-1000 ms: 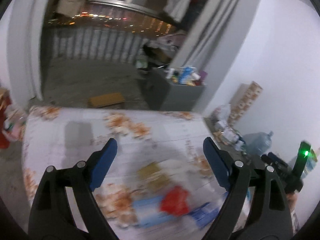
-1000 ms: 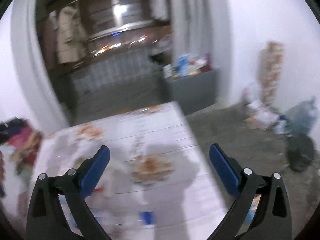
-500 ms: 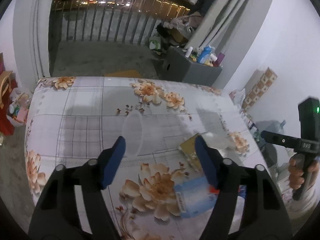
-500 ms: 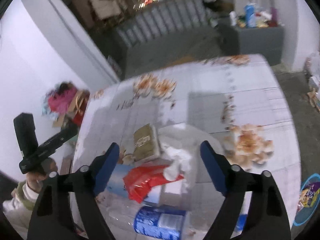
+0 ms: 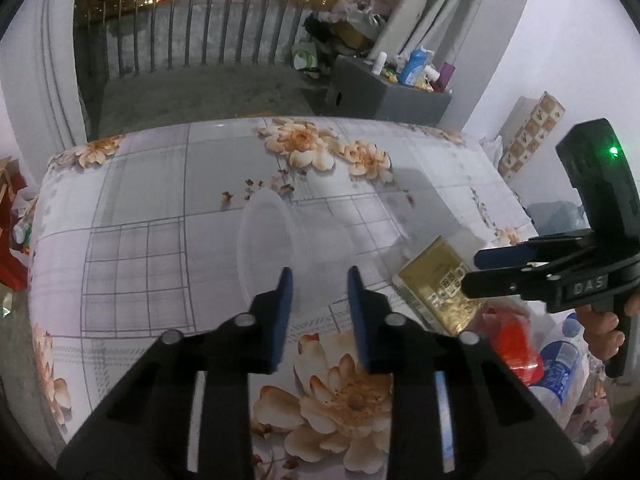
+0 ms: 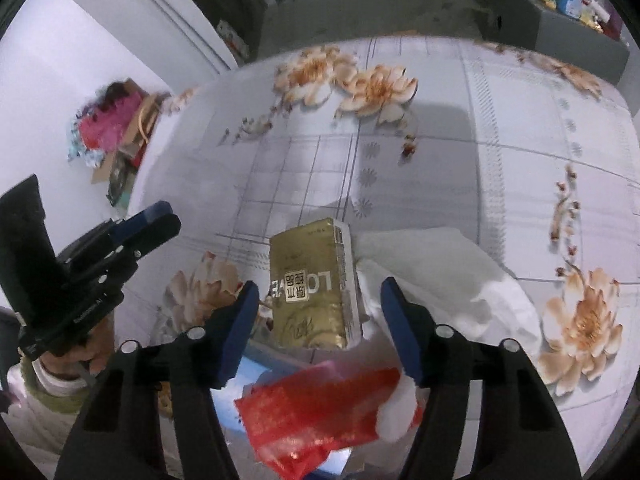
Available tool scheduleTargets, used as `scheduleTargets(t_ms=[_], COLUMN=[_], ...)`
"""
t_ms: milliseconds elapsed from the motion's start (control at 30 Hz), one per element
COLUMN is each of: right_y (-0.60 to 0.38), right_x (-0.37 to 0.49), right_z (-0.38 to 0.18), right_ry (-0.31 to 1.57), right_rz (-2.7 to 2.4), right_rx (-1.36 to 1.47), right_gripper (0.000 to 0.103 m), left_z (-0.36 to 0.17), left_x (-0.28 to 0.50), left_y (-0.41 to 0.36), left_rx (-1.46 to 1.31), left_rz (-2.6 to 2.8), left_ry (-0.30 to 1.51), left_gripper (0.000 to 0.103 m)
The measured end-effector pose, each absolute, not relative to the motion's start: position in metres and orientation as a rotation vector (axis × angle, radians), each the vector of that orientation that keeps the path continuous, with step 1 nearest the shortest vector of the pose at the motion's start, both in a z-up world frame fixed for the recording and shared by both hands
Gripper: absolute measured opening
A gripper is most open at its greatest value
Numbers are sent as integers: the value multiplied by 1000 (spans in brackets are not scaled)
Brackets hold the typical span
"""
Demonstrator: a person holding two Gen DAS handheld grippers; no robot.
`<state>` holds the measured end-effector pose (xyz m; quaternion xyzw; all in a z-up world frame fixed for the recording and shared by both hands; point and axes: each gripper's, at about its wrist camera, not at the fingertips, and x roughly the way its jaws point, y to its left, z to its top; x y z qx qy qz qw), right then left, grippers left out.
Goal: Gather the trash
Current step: 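Grasp the gold LO drink box with the right gripper while the left grasps the clear plastic bowl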
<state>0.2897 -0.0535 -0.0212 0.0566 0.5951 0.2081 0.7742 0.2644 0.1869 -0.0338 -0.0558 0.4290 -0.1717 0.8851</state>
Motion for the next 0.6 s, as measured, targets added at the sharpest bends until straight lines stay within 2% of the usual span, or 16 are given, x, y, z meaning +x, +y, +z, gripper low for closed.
scheduleTargets(t_ms=[267, 400, 600], right_y=[-40, -39, -39], right_x=[296, 297, 295], right_z=[-40, -41, -37], right_ry=[1330, 1322, 1308], right_rz=[450, 451, 450], right_rx=[73, 75, 84], right_gripper=[52, 43, 37], left_z=[-41, -41, -34], left_x=[266, 265, 262], left_y=[188, 189, 188], left_rx=[-114, -123, -121], left_rz=[-371, -368, -372], left_ry=[890, 887, 869], left_gripper=[4, 4, 4])
